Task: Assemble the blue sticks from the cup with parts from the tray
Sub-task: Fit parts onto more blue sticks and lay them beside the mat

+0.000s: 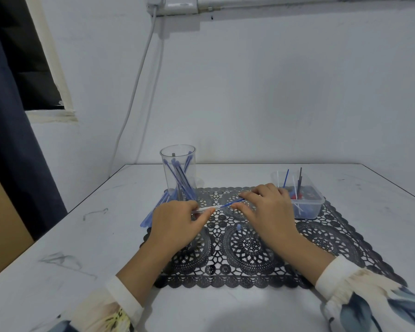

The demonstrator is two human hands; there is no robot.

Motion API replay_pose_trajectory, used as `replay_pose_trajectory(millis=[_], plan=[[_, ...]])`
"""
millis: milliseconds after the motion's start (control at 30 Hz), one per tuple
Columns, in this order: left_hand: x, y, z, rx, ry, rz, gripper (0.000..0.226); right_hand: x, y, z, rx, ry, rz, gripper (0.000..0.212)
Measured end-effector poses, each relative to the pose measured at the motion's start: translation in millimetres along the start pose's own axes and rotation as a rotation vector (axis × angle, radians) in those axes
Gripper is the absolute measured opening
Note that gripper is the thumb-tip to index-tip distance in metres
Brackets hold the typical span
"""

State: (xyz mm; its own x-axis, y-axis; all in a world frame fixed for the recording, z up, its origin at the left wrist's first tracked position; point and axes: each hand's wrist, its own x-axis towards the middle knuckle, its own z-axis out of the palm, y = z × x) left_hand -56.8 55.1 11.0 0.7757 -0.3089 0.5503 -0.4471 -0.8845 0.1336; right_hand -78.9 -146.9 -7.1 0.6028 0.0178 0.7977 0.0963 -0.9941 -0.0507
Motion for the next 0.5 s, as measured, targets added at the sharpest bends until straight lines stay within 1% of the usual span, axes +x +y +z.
replay_pose_trajectory(millis=[200,400,500], plan=[[0.4,1.1,-0.7,0.01,-0.015,0.0,0.046,0.6,-0.6,-1.9,0.038,-0.021,0.002,0.031],[0.4,2.2,-0.5,0.01,-0.025,0.001,0.045,-1.3,-2.6,0.3,0.129,0.013,-0.074,0.016],[0.1,2.4,0.0,0.026,-0.026,0.008,0.045,-2.1,-4.1,2.1,0.206,-0.02,-0.116,0.018]])
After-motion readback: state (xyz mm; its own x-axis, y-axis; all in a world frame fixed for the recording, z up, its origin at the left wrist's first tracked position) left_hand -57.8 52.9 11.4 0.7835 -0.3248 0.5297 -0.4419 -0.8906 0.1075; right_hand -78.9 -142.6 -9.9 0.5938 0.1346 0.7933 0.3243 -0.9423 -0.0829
